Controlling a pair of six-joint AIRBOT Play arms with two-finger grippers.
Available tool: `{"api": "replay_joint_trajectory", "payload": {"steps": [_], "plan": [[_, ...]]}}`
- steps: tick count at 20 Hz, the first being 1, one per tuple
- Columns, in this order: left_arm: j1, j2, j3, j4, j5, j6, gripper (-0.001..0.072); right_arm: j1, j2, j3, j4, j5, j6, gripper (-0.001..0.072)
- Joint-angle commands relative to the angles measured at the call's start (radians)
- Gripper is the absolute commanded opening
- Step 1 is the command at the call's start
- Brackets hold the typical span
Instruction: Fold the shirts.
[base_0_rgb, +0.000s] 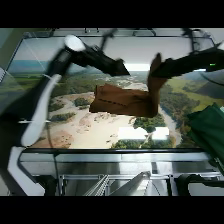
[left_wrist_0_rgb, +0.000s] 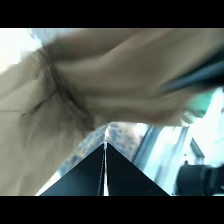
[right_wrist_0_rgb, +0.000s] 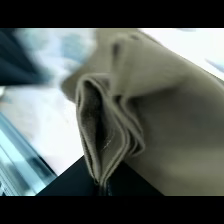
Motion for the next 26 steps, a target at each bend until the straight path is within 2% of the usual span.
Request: {"api": "replay_joint_trajectory", "payload": {"steps": [1, 3, 4, 5, 7, 9, 11, 12, 14, 16, 17, 18, 19, 20, 22, 24, 26], "plan": [[0.224, 0.243, -0.074, -0.026, -0.193, 0.014, 0.0031, 0.268, -0.134, 0.038, 0.057, -0.304, 0.016, 0.0012], [0.317, 0.341, -0.16, -0.026, -0.259, 0.034, 0.0032, 0.364, -0.281, 0.124, 0.062, -0.377, 0.019, 0.0019], [0.352, 0.384, -0.211, -0.026, -0.282, 0.051, 0.0032, 0.403, -0.363, 0.175, 0.1, -0.375, 0.018, 0.0289], [0.377, 0.423, -0.264, -0.026, -0.276, 0.064, 0.0032, 0.428, -0.423, 0.216, 0.142, -0.348, 0.018, 0.0621], [0.418, 0.498, -0.373, -0.026, -0.246, 0.109, 0.0032, 0.428, -0.468, 0.259, 0.247, -0.254, -0.009, 0.0413], [0.455, 0.557, -0.464, -0.026, -0.21, 0.148, 0.0032, 0.367, -0.425, 0.26, 0.258, -0.17, -0.006, 0.0413], [0.478, 0.6, -0.547, -0.027, -0.19, 0.168, 0.0033, 0.261, -0.355, 0.259, 0.197, -0.037, 0.053, 0.0397], [0.487, 0.62, -0.591, -0.027, -0.177, 0.177, 0.0032, 0.21, -0.319, 0.257, 0.151, 0.024, 0.079, 0.0325], [0.488, 0.653, -0.669, -0.029, -0.165, 0.191, 0.0032, 0.113, -0.245, 0.256, -0.013, 0.128, 0.172, 0.0321], [0.488, 0.692, -0.751, -0.029, -0.148, 0.202, 0.0033, 0.034, -0.163, 0.216, -0.187, 0.167, 0.24, 0.032], [0.488, 0.715, -0.787, -0.029, -0.136, 0.202, 0.0033, 0.002, -0.122, 0.168, -0.25, 0.153, 0.257, 0.0322], [0.488, 0.739, -0.82, -0.028, -0.127, 0.206, 0.0033, -0.031, -0.086, 0.1, -0.311, 0.136, 0.283, 0.0368], [0.489, 0.76, -0.844, -0.027, -0.126, 0.206, 0.0033, -0.063, -0.06, 0.019, -0.371, 0.119, 0.337, 0.0546], [0.489, 0.785, -0.866, -0.029, -0.126, 0.205, 0.0033, -0.095, -0.044, -0.066, -0.392, 0.101, 0.356, 0.062], [0.489, 0.835, -0.888, -0.027, -0.126, 0.203, 0.0032, -0.157, -0.036, -0.248, -0.317, -0.005, 0.352, 0.0628], [0.489, 0.872, -0.875, -0.027, -0.124, 0.177, 0.0032, -0.187, -0.061, -0.388, -0.124, -0.151, 0.234, 0.0629], [0.488, 0.9, -0.845, -0.027, -0.122, 0.162, 0.0032, -0.182, -0.109, -0.439, 0.012, -0.237, 0.119, 0.0629]]}}
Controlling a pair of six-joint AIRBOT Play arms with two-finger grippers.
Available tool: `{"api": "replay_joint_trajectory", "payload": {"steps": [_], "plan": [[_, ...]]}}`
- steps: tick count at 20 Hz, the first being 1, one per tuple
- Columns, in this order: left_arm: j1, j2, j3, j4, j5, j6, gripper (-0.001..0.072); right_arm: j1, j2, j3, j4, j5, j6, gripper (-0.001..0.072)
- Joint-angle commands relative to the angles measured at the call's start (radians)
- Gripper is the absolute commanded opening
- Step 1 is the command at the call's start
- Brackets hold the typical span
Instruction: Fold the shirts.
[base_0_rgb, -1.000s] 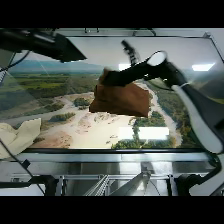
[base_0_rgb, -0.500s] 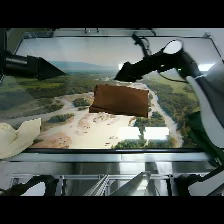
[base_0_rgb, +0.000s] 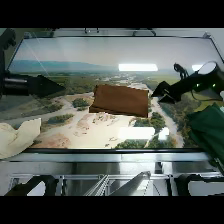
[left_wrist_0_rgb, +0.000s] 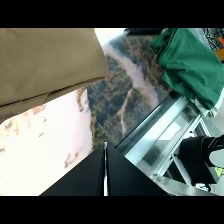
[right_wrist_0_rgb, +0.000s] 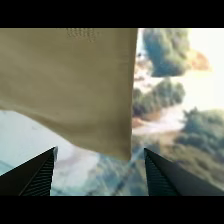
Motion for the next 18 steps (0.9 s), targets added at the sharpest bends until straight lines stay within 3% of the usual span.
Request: {"api": "replay_joint_trajectory", "payload": {"steps": [1, 6, 7, 9, 14, 15, 16, 17, 18], "plan": [[0.001, 0.061, 0.024, 0.002, 0.008, -0.026, 0.0032, -0.021, -0.063, -0.134, 0.209, -0.17, -0.158, 0.0629], [0.001, 0.081, 0.089, 0.003, -0.006, -0.05, 0.0032, 0.021, -0.199, -0.133, 0.411, -0.2, -0.27, 0.0629], [0.0, 0.081, 0.099, 0.002, -0.008, -0.055, 0.0033, 0.027, -0.213, -0.133, 0.446, -0.201, -0.28, 0.0578], [0.0, 0.081, 0.11, 0.002, -0.01, -0.066, 0.0032, 0.042, -0.224, -0.132, 0.525, -0.209, -0.307, 0.0589], [0.0, 0.081, 0.109, 0.002, -0.01, -0.068, 0.0032, 0.093, -0.235, -0.132, 0.559, -0.214, -0.303, 0.0585], [0.0, 0.081, 0.109, 0.002, -0.011, -0.068, 0.0033, 0.108, -0.235, -0.132, 0.562, -0.214, -0.303, 0.0543], [0.0, 0.081, 0.109, 0.002, -0.011, -0.068, 0.0032, 0.122, -0.235, -0.132, 0.575, -0.209, -0.311, 0.0158], [0.0, 0.081, 0.109, 0.002, -0.011, -0.068, 0.0032, 0.133, -0.234, -0.131, 0.61, -0.197, -0.321, 0.0017], [0.0, 0.081, 0.109, 0.003, -0.011, -0.067, 0.0032, 0.136, -0.231, -0.124, 0.654, -0.167, -0.348, 0.0016]]}}
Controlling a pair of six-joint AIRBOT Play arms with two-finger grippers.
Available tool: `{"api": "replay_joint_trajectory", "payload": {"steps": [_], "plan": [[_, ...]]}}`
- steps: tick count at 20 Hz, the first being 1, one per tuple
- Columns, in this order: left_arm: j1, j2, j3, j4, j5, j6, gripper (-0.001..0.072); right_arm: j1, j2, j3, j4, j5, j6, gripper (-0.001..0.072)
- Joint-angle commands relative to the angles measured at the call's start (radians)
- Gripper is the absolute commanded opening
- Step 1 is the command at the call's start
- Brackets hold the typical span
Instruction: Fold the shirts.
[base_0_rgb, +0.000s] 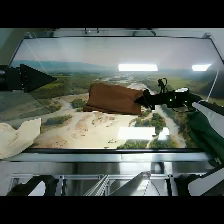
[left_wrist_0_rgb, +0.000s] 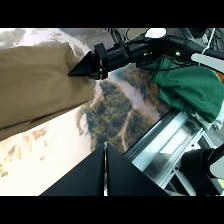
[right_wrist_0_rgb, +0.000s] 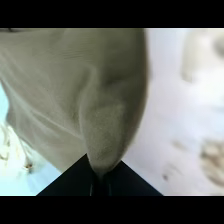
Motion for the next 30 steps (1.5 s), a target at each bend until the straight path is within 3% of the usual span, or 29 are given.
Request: {"api": "replay_joint_trajectory", "payload": {"steps": [1, 4, 7, 9, 11, 14, 16, 18, 20, 24, 30], "plan": [[0.0, 0.001, 0.001, 0.001, -0.002, -0.002, 0.0033, 0.024, 0.013, 0.019, 0.151, 0.086, -0.064, 0.0015], [0.001, 0.001, 0.001, 0.002, -0.008, 0.0, 0.0032, -0.025, 0.14, 0.087, 0.219, 0.097, -0.052, 0.0013], [0.0, -0.002, -0.001, 0.01, -0.003, 0.023, 0.0033, -0.199, 0.301, 0.179, 0.204, 0.042, 0.089, 0.0013], [0.0, -0.014, -0.001, 0.008, -0.009, 0.034, 0.0032, -0.365, 0.419, 0.196, 0.125, 0.043, 0.243, 0.0013], [0.0, -0.041, -0.001, 0.008, -0.025, 0.05, 0.0033, -0.525, 0.519, 0.196, -0.055, 0.119, 0.391, 0.0013], [0.0, -0.097, -0.001, 0.007, -0.037, 0.067, 0.0033, -0.762, 0.678, 0.196, -0.509, 0.278, 0.608, 0.0012], [0.0, -0.139, -0.001, 0.007, -0.057, 0.085, 0.0033, -0.895, 0.778, 0.193, -0.829, 0.398, 0.684, 0.0012], [-0.002, -0.179, -0.001, 0.001, -0.078, 0.091, 0.0033, -1.004, 0.826, 0.168, -1.125, 0.536, 0.705, 0.0012], [-0.002, -0.212, -0.001, -0.003, -0.084, 0.097, 0.0033, -1.106, 0.831, 0.093, -1.281, 0.595, 0.696, 0.0013], [-0.002, -0.236, -0.001, -0.027, -0.097, 0.097, 0.0032, -1.252, 0.818, -0.113, -1.322, 0.449, 0.692, 0.0014], [-0.002, -0.236, -0.001, -0.029, -0.099, 0.087, 0.0032, -1.268, 0.715, -0.274, -1.381, 0.237, 0.618, 0.0015]]}}
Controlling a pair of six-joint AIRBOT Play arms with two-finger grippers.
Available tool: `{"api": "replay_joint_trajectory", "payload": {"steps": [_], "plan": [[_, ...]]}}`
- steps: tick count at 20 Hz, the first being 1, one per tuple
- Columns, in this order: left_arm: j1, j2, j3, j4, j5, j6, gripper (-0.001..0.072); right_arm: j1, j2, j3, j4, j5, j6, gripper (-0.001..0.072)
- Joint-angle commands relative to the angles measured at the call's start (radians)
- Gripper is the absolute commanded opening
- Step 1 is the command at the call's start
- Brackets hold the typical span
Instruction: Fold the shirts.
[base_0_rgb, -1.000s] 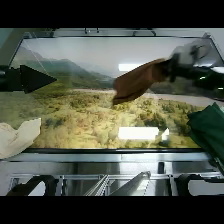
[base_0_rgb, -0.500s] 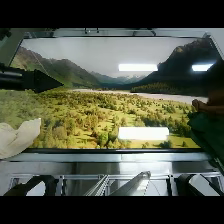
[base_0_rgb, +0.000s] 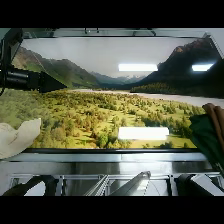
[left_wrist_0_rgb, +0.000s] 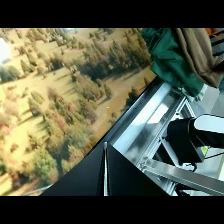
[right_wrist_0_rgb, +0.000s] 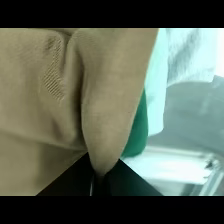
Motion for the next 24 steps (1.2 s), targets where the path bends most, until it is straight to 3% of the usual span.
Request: {"api": "replay_joint_trajectory", "payload": {"steps": [1, 3, 8, 10, 12, 13, 14, 16, 20, 24], "plan": [[0.0, -0.003, 0.0, -0.002, -0.003, -0.01, 0.0032, -0.017, -0.058, -0.065, -0.048, -0.087, -0.038, 0.0053], [0.0, -0.003, 0.0, -0.002, -0.003, -0.01, 0.0032, -0.017, -0.066, -0.061, -0.048, -0.071, -0.054, 0.072], [0.0, -0.003, 0.001, -0.003, 0.015, -0.009, 0.0032, 0.024, -0.063, 0.132, -0.027, 0.168, -0.051, 0.0712], [0.0, -0.003, 0.001, -0.005, 0.032, -0.004, 0.0032, 0.092, -0.048, 0.219, 0.073, 0.24, -0.022, 0.0711], [0.005, -0.002, 0.002, -0.037, 0.029, 0.018, 0.0032, 0.189, -0.008, 0.255, 0.188, 0.238, -0.022, 0.0706], [0.014, 0.003, 0.003, -0.055, 0.03, 0.024, 0.0032, 0.252, 0.008, 0.276, 0.231, 0.231, -0.022, 0.066], [0.024, 0.009, 0.014, -0.052, 0.034, 0.024, 0.0031, 0.313, 0.02, 0.294, 0.264, 0.232, -0.023, 0.0482], [0.051, 0.035, 0.045, -0.051, 0.032, 0.023, 0.0031, 0.451, 0.06, 0.31, 0.381, 0.232, -0.059, 0.0013], [0.076, 0.161, 0.036, -0.014, 0.0, -0.032, 0.003, 0.739, 0.204, 0.31, 0.648, 0.251, -0.15, 0.0016], [0.045, 0.397, -0.206, 0.003, -0.013, -0.098, 0.0031, 1.073, 0.428, 0.233, 0.578, 0.088, -0.159, 0.0016]]}}
